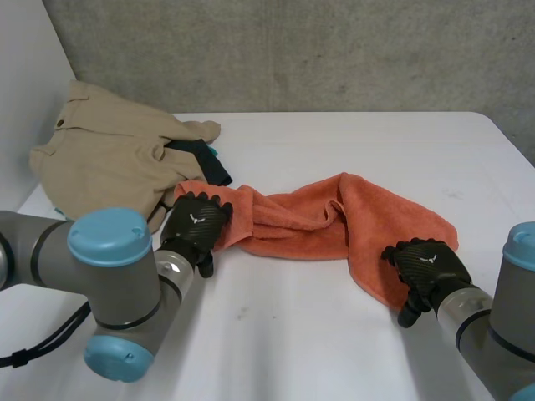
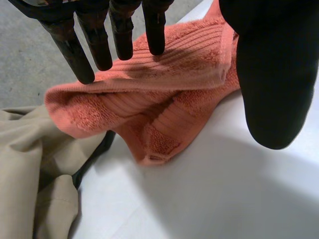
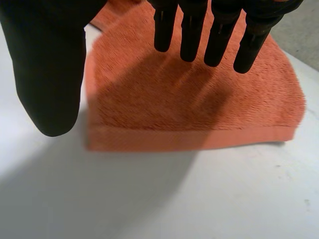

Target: Fold the laundry.

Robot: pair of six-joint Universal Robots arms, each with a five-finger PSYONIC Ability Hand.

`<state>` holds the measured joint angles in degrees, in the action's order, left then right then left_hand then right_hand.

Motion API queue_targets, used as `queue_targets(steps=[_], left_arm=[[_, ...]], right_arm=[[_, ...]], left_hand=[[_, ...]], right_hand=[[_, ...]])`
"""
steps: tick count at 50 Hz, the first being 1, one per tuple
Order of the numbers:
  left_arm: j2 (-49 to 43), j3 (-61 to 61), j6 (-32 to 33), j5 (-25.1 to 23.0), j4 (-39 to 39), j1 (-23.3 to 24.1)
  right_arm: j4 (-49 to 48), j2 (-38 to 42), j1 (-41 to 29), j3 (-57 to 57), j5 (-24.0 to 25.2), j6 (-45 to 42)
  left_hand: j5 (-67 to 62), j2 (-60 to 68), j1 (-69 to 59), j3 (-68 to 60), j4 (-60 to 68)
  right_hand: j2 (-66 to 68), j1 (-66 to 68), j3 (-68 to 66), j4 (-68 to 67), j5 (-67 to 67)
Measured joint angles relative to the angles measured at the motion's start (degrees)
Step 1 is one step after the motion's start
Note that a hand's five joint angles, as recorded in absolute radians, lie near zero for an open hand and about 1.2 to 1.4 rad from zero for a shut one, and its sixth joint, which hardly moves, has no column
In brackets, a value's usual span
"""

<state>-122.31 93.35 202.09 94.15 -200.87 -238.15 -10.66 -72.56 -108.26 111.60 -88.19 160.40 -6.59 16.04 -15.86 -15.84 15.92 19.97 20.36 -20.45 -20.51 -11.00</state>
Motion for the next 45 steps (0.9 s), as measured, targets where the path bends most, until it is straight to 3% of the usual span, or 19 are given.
queue_targets(steps=[5,11,13,15,18,32,35,36,39,42,45], left_arm=[[-2.5,-2.7,-0.1,0.0,-0.1,0.0],[-5.1,-6.4,-0.3,0.0,-0.1,0.0],[-5.8,-7.6,-0.4,0.0,-0.1,0.0],[-6.3,-8.7,-0.5,0.1,-0.1,-0.1],[-6.5,-10.1,-0.7,0.3,-0.1,-0.2],[1.4,-12.8,-2.8,0.6,0.8,-2.1],[2.1,-12.5,-3.3,0.4,1.2,-2.3],[2.1,-12.3,-3.4,0.4,1.5,-2.2],[1.8,-11.3,-3.6,0.4,3.0,-2.0],[1.3,-9.8,-3.8,0.4,4.9,-1.6],[1.2,-8.5,-4.2,0.4,6.1,-1.1]], right_arm=[[-2.9,2.8,-0.1,-0.3,-1.6,-2.8],[-6.2,5.4,-0.1,-1.2,-2.0,-4.0],[-7.5,5.8,-0.1,-1.5,-2.0,-4.3],[-8.6,5.9,0.0,-1.7,-2.0,-4.6],[-10.1,5.9,0.2,-2.2,-2.0,-5.2],[-9.8,2.1,0.9,-6.0,-0.9,-6.0],[-7.0,2.3,0.9,-7.0,-0.2,-5.7],[-5.7,2.6,0.9,-7.3,0.1,-5.6],[-2.3,3.7,0.9,-7.7,0.8,-5.3],[0.5,4.5,1.1,-7.6,1.4,-5.1],[1.7,4.4,1.4,-7.0,1.7,-4.8]], left_hand=[[-2.2,2.6,-2.8,-2.5,2.5],[-17.4,18.7,-20.2,-18.1,18.3],[-37.3,39.1,-41.4,-39.0,38.5],[-48.1,49.1,-50.8,-48.9,49.3],[-49.6,52.2,-50.9,-52.1,52.5],[-49.6,52.3,-50.9,-52.2,52.6],[-49.2,51.4,-50.3,-51.7,52.1],[-46.7,48.4,-46.9,-48.3,48.6],[-23.6,23.6,-21.1,-24.6,24.3],[-11.8,13.0,-11.7,-13.3,12.7],[-10.3,11.7,-11.7,-12.0,11.2]], right_hand=[[3.1,3.5,-3.3,-3.2,-3.3],[20.0,18.2,-19.3,-19.2,-8.5],[28.3,23.8,-27.5,-27.4,-8.4],[38.2,34.5,-37.4,-37.4,-8.4],[47.1,45.1,-46.3,-46.6,-8.4],[47.3,46.1,-47.2,-47.8,-8.3],[42.8,42.5,-42.3,-42.3,-12.2],[36.9,36.7,-36.6,-36.6,-20.3],[23.9,23.4,-24.0,-23.9,-20.9],[15.7,15.4,-15.4,-15.1,-13.6],[13.0,13.1,-12.5,-12.6,-11.0]])
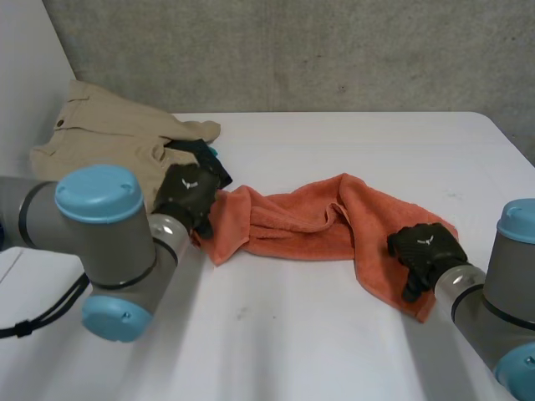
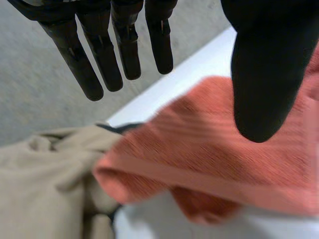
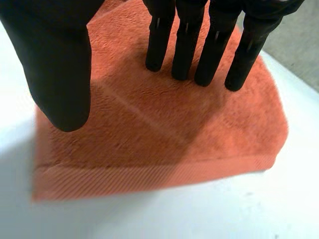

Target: Fold the laundry.

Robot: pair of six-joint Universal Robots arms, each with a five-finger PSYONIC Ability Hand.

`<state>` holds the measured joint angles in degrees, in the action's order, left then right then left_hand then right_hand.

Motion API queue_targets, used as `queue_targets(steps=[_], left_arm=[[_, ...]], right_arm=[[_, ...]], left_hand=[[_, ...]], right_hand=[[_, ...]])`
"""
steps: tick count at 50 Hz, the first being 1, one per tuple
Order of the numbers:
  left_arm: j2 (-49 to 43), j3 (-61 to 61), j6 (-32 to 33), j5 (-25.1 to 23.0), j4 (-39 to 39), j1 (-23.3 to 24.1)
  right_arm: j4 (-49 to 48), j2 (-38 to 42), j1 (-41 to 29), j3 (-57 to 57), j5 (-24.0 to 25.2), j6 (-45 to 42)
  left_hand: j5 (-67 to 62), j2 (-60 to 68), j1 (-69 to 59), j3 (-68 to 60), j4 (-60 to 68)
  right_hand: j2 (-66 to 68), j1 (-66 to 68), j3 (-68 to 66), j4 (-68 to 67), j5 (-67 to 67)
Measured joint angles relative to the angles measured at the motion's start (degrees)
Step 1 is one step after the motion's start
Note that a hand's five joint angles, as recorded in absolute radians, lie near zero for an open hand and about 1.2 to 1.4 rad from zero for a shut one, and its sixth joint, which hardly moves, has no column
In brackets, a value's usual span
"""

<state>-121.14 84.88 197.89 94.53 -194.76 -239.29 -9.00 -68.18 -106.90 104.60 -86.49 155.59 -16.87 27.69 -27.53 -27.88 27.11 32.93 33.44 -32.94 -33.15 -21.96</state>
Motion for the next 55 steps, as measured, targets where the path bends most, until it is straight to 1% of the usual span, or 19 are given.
queue_targets(steps=[1,3,9,15,19,24,30,35,39,41,43,44,45,46,48,49,50,51,55], left_arm=[[0.0,0.4,-0.2,0.0,0.2,0.2],[0.1,1.4,-0.7,0.0,0.6,0.7],[0.2,3.3,-2.9,-0.2,0.9,1.7],[-0.7,3.0,-3.8,-0.3,0.7,1.8],[-2.1,1.9,-3.8,-0.3,0.5,1.7],[-4.6,-0.5,-3.6,-0.3,0.4,1.4],[-7.8,-3.9,-3.5,-0.3,0.5,1.3],[-10.4,-6.8,-3.3,-0.3,0.7,1.4],[-12.3,-9.0,-3.1,-0.3,0.9,1.4],[-13.2,-10.2,-3.0,-0.3,0.9,1.4],[-14.2,-11.5,-3.0,-0.3,1.0,1.3],[-14.6,-11.9,-3.0,-0.3,1.0,1.3],[-15.0,-12.5,-3.0,-0.3,1.0,1.3],[-15.4,-12.9,-3.0,-0.3,1.0,1.3],[-15.7,-13.3,-3.0,-0.3,1.0,1.2],[-15.9,-13.7,-3.0,-0.3,1.0,1.2],[-15.9,-13.8,-3.1,-0.2,1.0,1.2],[-15.9,-13.8,-3.1,-0.2,1.0,1.2],[-14.5,-13.4,-3.5,0.1,0.8,1.1]], right_arm=[[0.2,-0.2,0.1,0.3,0.1,0.1],[0.5,-1.0,0.3,1.3,0.5,0.7],[0.4,-2.8,0.5,3.7,2.0,3.0],[-1.1,-2.7,0.3,4.5,2.5,3.7],[-3.5,-0.9,0.0,4.3,2.3,3.3],[-7.3,1.5,-0.2,3.6,2.0,2.8],[-11.3,2.4,-0.3,2.9,1.8,2.1],[-12.6,3.2,-0.3,2.0,1.7,0.5],[-12.7,3.9,-0.3,1.3,1.7,-0.3],[-12.6,4.2,-0.2,0.9,1.8,-0.6],[-12.4,4.4,-0.1,0.5,1.8,-0.7],[-12.2,4.5,-0.1,0.4,1.8,-0.7],[-12.0,4.5,0.0,0.3,1.8,-0.6],[-11.6,4.5,0.1,0.1,1.8,-0.5],[-11.3,4.4,0.1,0.1,1.8,-0.4],[-10.4,4.3,0.3,0.0,1.8,-0.2],[-9.7,4.2,0.4,0.0,1.8,-0.1],[-9.1,4.1,0.4,0.0,1.8,0.0],[-6.0,3.2,0.6,0.3,1.7,0.6]], left_hand=[[0.2,-0.1,0.0,0.1,-0.2],[0.2,-0.2,0.0,0.1,-0.2],[0.4,-0.3,0.0,0.1,-0.2],[0.4,-0.3,0.0,0.1,-0.2],[0.4,-0.3,0.0,0.1,-0.2],[0.4,-0.3,0.0,0.1,-0.2],[0.4,-0.3,0.0,0.1,-0.2],[0.4,-0.3,0.0,0.1,-0.2],[-2.1,1.0,-0.8,-0.9,1.7],[-3.2,1.9,-1.7,-1.8,2.8],[-4.4,3.3,-3.1,-3.0,4.1],[-4.4,3.3,-3.1,-3.0,4.1],[-11.1,11.1,-11.8,-11.0,11.2],[-12.6,12.7,-13.6,-11.7,12.8],[-12.6,12.7,-13.6,-11.7,12.8],[-32.8,33.8,-33.3,-33.2,33.7],[-36.4,37.9,-35.0,-36.8,38.2],[-37.1,39.2,-35.0,-38.2,39.9],[-37.1,40.7,-35.0,-39.6,41.4]], right_hand=[[-2.8,-2.9,2.6,2.9,3.0],[-4.1,-4.0,3.9,4.5,4.6],[-4.1,-4.0,3.9,4.5,4.6],[-3.9,-3.8,3.8,4.2,2.8],[-0.2,-0.8,0.4,0.5,-1.1],[9.8,9.5,-9.7,-9.4,-10.4],[12.6,12.2,-12.6,-12.4,-13.2],[17.9,17.1,-18.0,-17.8,-18.6],[24.5,23.8,-24.6,-24.4,-25.3],[24.4,23.7,-24.7,-24.4,-25.5],[19.9,19.4,-20.4,-20.2,-21.4],[15.6,15.3,-16.4,-16.2,-17.4],[12.5,12.2,-13.3,-13.0,-14.0],[10.0,9.7,-10.4,-9.9,-10.7],[9.2,8.9,-9.5,-8.8,-9.4],[8.0,7.5,-8.0,-7.1,-7.5],[7.0,6.4,-6.9,-5.8,-6.1],[5.1,4.5,-5.1,-3.9,-4.4],[-0.4,-0.5,0.3,0.9,1.0]])
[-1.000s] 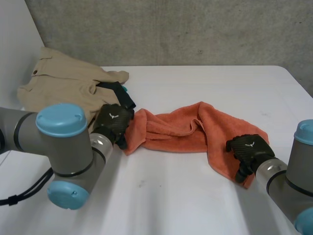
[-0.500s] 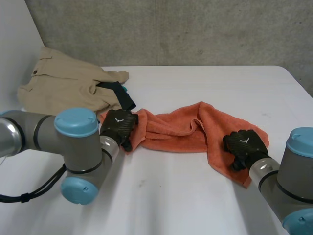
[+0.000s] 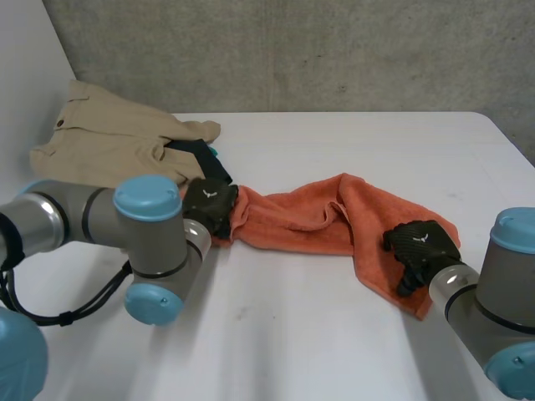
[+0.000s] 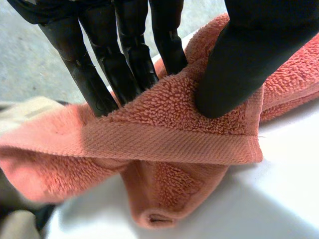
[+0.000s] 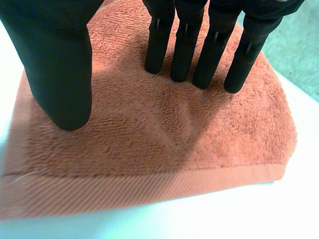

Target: Fold the laundry.

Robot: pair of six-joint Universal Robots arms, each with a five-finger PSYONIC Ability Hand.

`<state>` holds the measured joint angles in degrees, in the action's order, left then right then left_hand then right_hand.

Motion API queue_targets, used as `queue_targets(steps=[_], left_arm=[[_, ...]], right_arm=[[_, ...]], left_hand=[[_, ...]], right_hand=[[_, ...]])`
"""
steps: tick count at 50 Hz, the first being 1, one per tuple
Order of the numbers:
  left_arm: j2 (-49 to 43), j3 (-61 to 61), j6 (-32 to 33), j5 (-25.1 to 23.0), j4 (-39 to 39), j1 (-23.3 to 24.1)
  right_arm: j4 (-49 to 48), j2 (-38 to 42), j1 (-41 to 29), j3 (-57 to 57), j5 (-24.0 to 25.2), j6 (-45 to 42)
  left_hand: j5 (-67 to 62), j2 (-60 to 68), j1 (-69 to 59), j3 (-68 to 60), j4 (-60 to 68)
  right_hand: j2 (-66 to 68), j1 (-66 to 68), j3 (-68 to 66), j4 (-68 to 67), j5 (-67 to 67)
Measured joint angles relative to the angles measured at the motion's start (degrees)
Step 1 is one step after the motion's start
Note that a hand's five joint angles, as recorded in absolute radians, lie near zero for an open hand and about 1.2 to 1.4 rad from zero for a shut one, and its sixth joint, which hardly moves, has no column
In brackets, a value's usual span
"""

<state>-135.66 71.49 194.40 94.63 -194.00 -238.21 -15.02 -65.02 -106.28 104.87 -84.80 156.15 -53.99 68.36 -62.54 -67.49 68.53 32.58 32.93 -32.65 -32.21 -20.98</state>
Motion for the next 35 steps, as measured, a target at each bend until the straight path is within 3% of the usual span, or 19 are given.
queue_targets(steps=[11,22,26,28,35], left_arm=[[10.7,3.8,-0.8,0.0,0.2,-0.4],[14.5,4.3,-3.9,0.0,1.0,-0.5],[14.9,4.2,-5.1,0.0,1.9,-0.7],[15.2,4.1,-5.4,-0.1,2.4,-0.7],[16.9,4.1,-5.8,-0.1,5.0,-0.8]], right_arm=[[6.7,-4.2,1.2,1.0,0.6,6.6],[1.5,1.2,0.7,-0.1,0.3,7.4],[-0.2,2.5,0.7,-0.6,0.2,6.6],[-1.2,2.8,0.8,-0.6,0.1,6.3],[-4.7,-1.2,1.3,0.0,-0.5,5.9]], left_hand=[[0.0,0.1,0.0,-0.5,0.0],[-2.5,0.1,-2.5,-0.5,0.0],[-2.5,0.1,-2.5,-0.5,0.0],[-2.5,0.1,-2.5,-0.5,0.0],[-2.5,0.1,-2.5,-0.5,0.1]], right_hand=[[-4.3,-4.1,4.3,4.1,4.2],[-3.5,-3.5,2.8,2.3,0.8],[18.5,13.3,-17.4,-18.7,-5.7],[31.2,15.1,-30.2,-31.2,-5.5],[34.5,15.0,-35.1,-36.2,-5.5]])
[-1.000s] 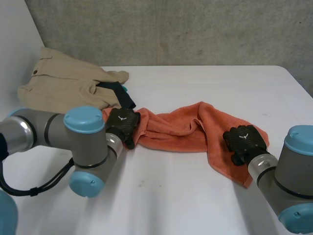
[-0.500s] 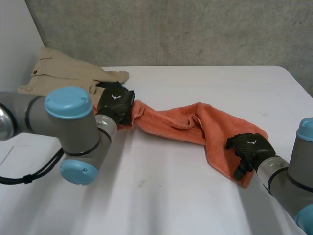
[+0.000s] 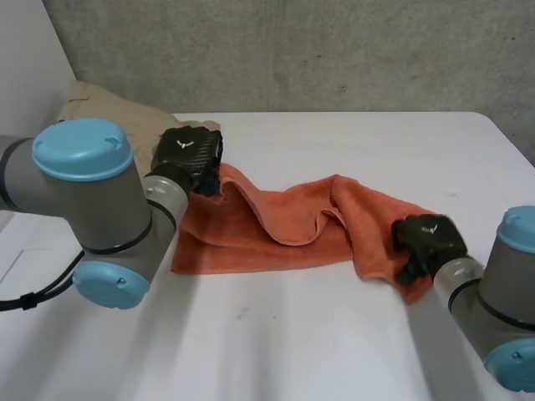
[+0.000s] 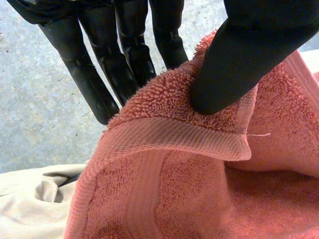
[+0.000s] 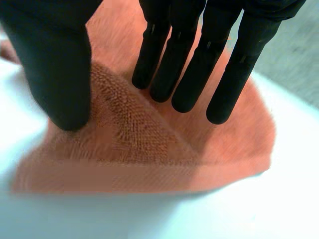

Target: Fold the laundry.

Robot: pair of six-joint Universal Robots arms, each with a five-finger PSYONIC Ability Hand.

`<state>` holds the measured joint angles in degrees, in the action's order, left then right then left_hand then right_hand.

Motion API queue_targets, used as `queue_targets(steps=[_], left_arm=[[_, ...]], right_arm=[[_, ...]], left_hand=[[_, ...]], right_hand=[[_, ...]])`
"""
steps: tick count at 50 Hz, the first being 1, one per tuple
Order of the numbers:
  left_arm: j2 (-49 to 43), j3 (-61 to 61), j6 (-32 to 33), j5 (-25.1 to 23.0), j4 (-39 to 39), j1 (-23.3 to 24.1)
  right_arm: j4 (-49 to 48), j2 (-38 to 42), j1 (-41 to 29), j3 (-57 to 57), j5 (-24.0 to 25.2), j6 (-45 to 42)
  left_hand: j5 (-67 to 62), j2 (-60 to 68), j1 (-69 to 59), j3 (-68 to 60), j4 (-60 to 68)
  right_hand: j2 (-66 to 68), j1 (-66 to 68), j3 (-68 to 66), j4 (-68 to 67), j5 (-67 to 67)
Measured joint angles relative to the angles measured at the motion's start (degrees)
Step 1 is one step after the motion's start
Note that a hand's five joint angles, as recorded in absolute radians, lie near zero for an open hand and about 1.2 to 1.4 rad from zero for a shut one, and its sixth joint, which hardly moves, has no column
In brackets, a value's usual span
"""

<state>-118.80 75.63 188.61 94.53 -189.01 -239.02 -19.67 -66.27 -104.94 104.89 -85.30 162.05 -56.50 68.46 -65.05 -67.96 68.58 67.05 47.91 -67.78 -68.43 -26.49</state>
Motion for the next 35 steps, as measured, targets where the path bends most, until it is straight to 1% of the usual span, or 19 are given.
queue_targets(steps=[6,11,14,15,16,17,18,19,23,35], left_arm=[[3.0,0.3,0.0,-0.1,3.3,-0.7],[6.8,1.3,0.1,-0.7,5.9,-2.1],[8.4,2.3,0.1,-1.7,6.6,-2.7],[8.7,2.5,0.1,-2.0,6.6,-2.8],[9.1,3.1,0.1,-2.6,6.7,-2.9],[9.2,3.4,0.1,-3.0,6.7,-3.0],[9.3,3.9,0.1,-3.4,6.7,-3.1],[9.3,4.3,0.0,-3.8,6.7,-3.2],[8.6,5.2,-0.1,-4.5,6.4,-3.1],[7.2,4.8,-0.2,-4.5,6.0,-3.3]], right_arm=[[1.3,-7.4,0.1,-0.6,0.2,-1.1],[6.5,-12.5,0.4,-2.5,0.6,-3.3],[9.8,-13.9,1.0,-3.4,1.1,-4.3],[10.5,-14.1,1.2,-3.5,1.3,-4.4],[11.7,-14.2,1.4,-3.6,1.6,-4.6],[12.5,-14.2,1.5,-3.6,1.8,-4.7],[13.3,-14.0,1.6,-3.6,2.1,-4.7],[13.8,-13.5,1.6,-3.3,2.4,-4.7],[14.2,-11.4,1.7,-1.3,2.8,-3.7],[6.7,-8.1,0.7,6.7,2.9,1.2]], left_hand=[[0.0,0.0,0.0,0.0,0.0],[0.0,0.0,0.0,0.0,0.0],[0.0,0.0,0.0,0.0,0.0],[0.0,0.0,0.0,0.0,0.0],[0.0,0.0,0.0,0.0,0.0],[0.0,0.0,0.0,0.0,0.0],[0.0,0.0,0.0,0.0,0.0],[0.0,0.0,0.0,0.0,0.0],[0.0,0.0,0.0,0.0,0.0],[0.0,0.2,0.0,-0.1,0.0]], right_hand=[[0.0,0.0,0.0,-0.1,0.0],[0.0,0.0,0.0,-0.1,0.0],[0.0,0.0,0.0,-0.1,0.0],[0.0,0.0,0.0,-0.1,0.0],[-1.1,2.8,1.3,1.1,-4.1],[-4.8,5.3,5.3,5.0,-10.5],[-11.0,4.1,11.3,11.8,-12.4],[-17.6,-0.1,17.8,18.4,-9.8],[-29.5,-10.7,30.3,31.2,0.2],[-30.6,-11.8,32.2,32.8,2.6]])
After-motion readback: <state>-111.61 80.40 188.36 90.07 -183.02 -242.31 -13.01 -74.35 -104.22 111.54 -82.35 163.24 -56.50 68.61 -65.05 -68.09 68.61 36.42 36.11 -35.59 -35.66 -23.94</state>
